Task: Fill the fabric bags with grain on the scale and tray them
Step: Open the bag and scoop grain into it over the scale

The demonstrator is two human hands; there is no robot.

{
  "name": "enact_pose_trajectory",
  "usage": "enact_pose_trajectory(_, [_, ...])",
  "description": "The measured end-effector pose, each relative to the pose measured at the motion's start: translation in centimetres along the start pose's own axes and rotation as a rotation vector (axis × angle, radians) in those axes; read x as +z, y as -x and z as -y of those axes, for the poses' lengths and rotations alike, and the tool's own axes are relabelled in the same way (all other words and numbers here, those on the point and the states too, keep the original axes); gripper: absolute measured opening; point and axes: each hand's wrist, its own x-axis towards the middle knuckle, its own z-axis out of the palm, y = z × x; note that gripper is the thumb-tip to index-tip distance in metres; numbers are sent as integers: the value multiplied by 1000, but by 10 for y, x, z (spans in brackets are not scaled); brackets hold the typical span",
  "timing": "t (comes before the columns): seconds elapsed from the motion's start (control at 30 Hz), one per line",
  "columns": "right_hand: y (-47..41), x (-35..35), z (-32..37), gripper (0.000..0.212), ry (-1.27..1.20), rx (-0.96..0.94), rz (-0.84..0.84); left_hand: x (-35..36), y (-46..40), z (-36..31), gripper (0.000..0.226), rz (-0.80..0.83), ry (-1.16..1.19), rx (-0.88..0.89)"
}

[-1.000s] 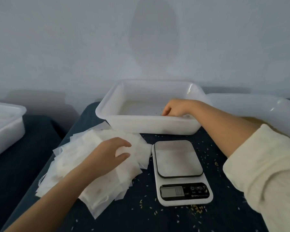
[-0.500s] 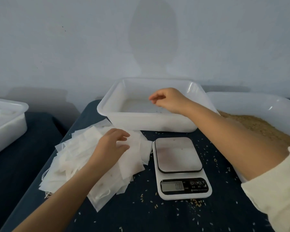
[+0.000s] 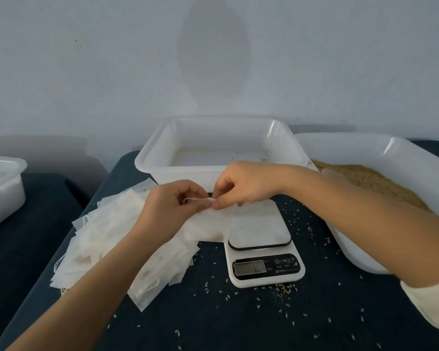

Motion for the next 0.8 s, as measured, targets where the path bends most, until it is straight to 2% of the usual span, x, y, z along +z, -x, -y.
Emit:
enact_pose_trajectory(0.2, [26, -1, -14, 7, -309, 131, -9, 13, 2, -16, 24, 118, -90, 173])
enact_pose_trajectory(0.27, [31, 0, -16, 10, -350, 152, -63, 16, 3, -20, 23, 140, -139, 258])
enact_pose_trajectory(0.33, [34, 2, -20, 17, -381, 174, -118, 19, 3, -22, 12, 141, -170, 369])
enact_pose_trajectory(0.4, [37, 5, -24, 25, -452, 205, -161, 21, 2, -21, 6, 92, -229, 467])
enact_pose_trajectory(0.53, [45, 5, -31, 29, -876, 268, -166, 21, 0, -23, 4, 88, -240, 590])
enact_pose_trajectory(0.57, [46, 6, -32, 28, -917, 278, -190, 22, -1, -23, 4, 92, -245, 615])
enact_pose_trajectory(0.67, [49, 11, -34, 25, -837, 273, -326, 22, -2, -24, 4, 100, -302, 672])
enact_pose_trajectory(0.8, [52, 17, -36, 18, -728, 251, -469, 28, -3, -25, 12, 129, -529, 906])
